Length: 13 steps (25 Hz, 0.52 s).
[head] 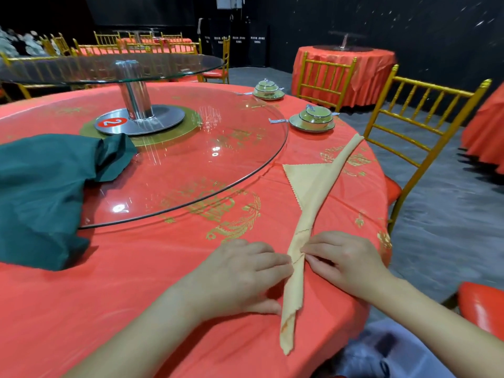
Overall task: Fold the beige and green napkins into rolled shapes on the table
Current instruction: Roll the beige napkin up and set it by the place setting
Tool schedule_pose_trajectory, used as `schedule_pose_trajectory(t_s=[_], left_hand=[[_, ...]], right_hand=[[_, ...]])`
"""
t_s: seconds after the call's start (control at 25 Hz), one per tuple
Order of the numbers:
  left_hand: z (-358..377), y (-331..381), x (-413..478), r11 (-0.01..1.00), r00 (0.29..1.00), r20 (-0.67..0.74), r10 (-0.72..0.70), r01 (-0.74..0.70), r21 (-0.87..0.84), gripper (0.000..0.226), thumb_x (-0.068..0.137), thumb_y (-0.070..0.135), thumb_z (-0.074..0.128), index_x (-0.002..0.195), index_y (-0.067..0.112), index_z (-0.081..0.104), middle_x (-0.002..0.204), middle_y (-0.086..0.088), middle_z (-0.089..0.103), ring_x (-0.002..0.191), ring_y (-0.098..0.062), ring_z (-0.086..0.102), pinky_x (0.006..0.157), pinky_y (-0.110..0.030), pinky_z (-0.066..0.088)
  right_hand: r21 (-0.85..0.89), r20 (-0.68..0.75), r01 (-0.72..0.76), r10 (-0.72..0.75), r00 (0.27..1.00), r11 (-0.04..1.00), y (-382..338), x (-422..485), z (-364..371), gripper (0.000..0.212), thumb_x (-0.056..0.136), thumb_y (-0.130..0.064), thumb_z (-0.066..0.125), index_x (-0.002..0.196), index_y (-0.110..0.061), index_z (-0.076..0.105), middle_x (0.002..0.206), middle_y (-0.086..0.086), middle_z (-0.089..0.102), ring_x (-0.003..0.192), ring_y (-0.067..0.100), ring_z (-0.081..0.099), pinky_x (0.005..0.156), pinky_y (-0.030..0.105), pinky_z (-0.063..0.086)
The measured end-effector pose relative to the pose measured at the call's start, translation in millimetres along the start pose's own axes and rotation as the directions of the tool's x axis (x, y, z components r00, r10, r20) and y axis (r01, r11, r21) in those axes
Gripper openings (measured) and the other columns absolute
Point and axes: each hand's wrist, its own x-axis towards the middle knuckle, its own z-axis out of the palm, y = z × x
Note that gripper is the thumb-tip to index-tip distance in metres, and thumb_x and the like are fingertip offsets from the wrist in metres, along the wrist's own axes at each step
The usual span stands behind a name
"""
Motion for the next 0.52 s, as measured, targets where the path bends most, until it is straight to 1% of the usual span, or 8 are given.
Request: schedule_pose_trajectory(t_s=[0.08, 0.12, 0.16, 0.24, 0.28, 0.36, 0.44, 0.52], left_hand=[[1, 5, 3, 0.994, 0.989, -0.107, 0.104, -0.099, 0.053, 0.027, 0.092, 0.038, 0.056, 0.097, 0.016, 0.07, 0.099, 0.005, 0.07, 0.078, -0.016, 0.065, 0.05, -0.03, 0.043], [2, 7, 4, 0.988, 0.981, -0.128, 0.144, -0.135, 0.074, 0.019, 0.093, 0.027, 0.055, 0.094, 0.015, 0.069, 0.096, 0.004, 0.07, 0.075, -0.017, 0.064, 0.049, -0.031, 0.042], [3, 8, 4, 0.983, 0.976, -0.133, 0.17, -0.16, 0.087, 0.016, 0.095, 0.019, 0.053, 0.093, 0.015, 0.069, 0.094, 0.002, 0.069, 0.073, -0.017, 0.064, 0.048, -0.032, 0.041], [4, 8, 3, 0.98, 0.976, -0.12, 0.184, -0.174, 0.093, 0.018, 0.096, 0.013, 0.05, 0.095, 0.015, 0.068, 0.094, 0.001, 0.068, 0.072, -0.018, 0.063, 0.047, -0.032, 0.041], [5, 7, 3, 0.984, 0.98, -0.11, 0.167, -0.158, 0.083, 0.018, 0.096, 0.014, 0.05, 0.095, 0.016, 0.068, 0.093, 0.002, 0.068, 0.071, -0.017, 0.062, 0.047, -0.032, 0.041], [5, 6, 1, 0.995, 0.992, -0.075, 0.097, -0.097, 0.011, 0.017, 0.093, 0.018, 0.053, 0.094, 0.019, 0.07, 0.09, 0.005, 0.067, 0.071, -0.016, 0.061, 0.048, -0.031, 0.042], [4, 5, -2, 0.992, 1.0, -0.027, 0.007, -0.011, -0.129, 0.013, 0.09, 0.025, 0.057, 0.093, 0.022, 0.07, 0.089, 0.008, 0.068, 0.075, -0.015, 0.062, 0.052, -0.031, 0.046], [1, 3, -5, 0.953, 0.995, 0.04, -0.094, 0.101, -0.286, 0.014, 0.09, 0.03, 0.057, 0.094, 0.023, 0.067, 0.088, 0.008, 0.067, 0.08, -0.014, 0.062, 0.06, -0.032, 0.05]], right_hand=[[-0.019, -0.003, -0.019, 0.019, 1.0, 1.0, -3, 0, 0, 0.032, 0.091, -0.037, 0.049, 0.083, -0.02, 0.075, 0.086, -0.008, 0.07, 0.077, 0.009, 0.065, 0.061, 0.023, 0.051], [-0.039, 0.004, -0.01, 0.01, 1.0, 0.999, -5, 0, -2, 0.035, 0.092, -0.04, 0.047, 0.084, -0.019, 0.075, 0.086, -0.007, 0.07, 0.077, 0.01, 0.065, 0.061, 0.023, 0.05], [-0.058, 0.015, 0.006, -0.005, 1.0, 0.998, -8, -1, -4, 0.039, 0.093, -0.044, 0.046, 0.085, -0.019, 0.074, 0.088, -0.006, 0.07, 0.078, 0.011, 0.066, 0.061, 0.024, 0.051], [-0.067, 0.042, 0.038, -0.035, 0.998, 0.997, -20, -7, -9, 0.04, 0.091, -0.05, 0.049, 0.09, -0.018, 0.073, 0.092, -0.003, 0.069, 0.08, 0.013, 0.066, 0.063, 0.026, 0.052], [-0.057, 0.054, 0.056, -0.053, 0.997, 0.997, -29, -11, -11, 0.039, 0.089, -0.051, 0.053, 0.092, -0.018, 0.072, 0.094, -0.003, 0.068, 0.082, 0.013, 0.065, 0.064, 0.027, 0.051], [-0.015, 0.079, 0.076, -0.075, 0.994, 0.997, -46, -18, -16, 0.035, 0.087, -0.051, 0.058, 0.092, -0.02, 0.071, 0.095, -0.004, 0.068, 0.084, 0.012, 0.063, 0.069, 0.025, 0.048], [0.019, 0.101, 0.061, -0.062, 0.993, 0.998, -60, -22, -18, 0.031, 0.087, -0.051, 0.059, 0.091, -0.022, 0.07, 0.095, -0.007, 0.067, 0.084, 0.01, 0.062, 0.072, 0.023, 0.044], [0.049, 0.109, -0.004, -0.001, 0.994, 0.999, -68, -25, -17, 0.029, 0.086, -0.05, 0.059, 0.089, -0.023, 0.068, 0.094, -0.01, 0.065, 0.083, 0.009, 0.06, 0.072, 0.022, 0.044]])
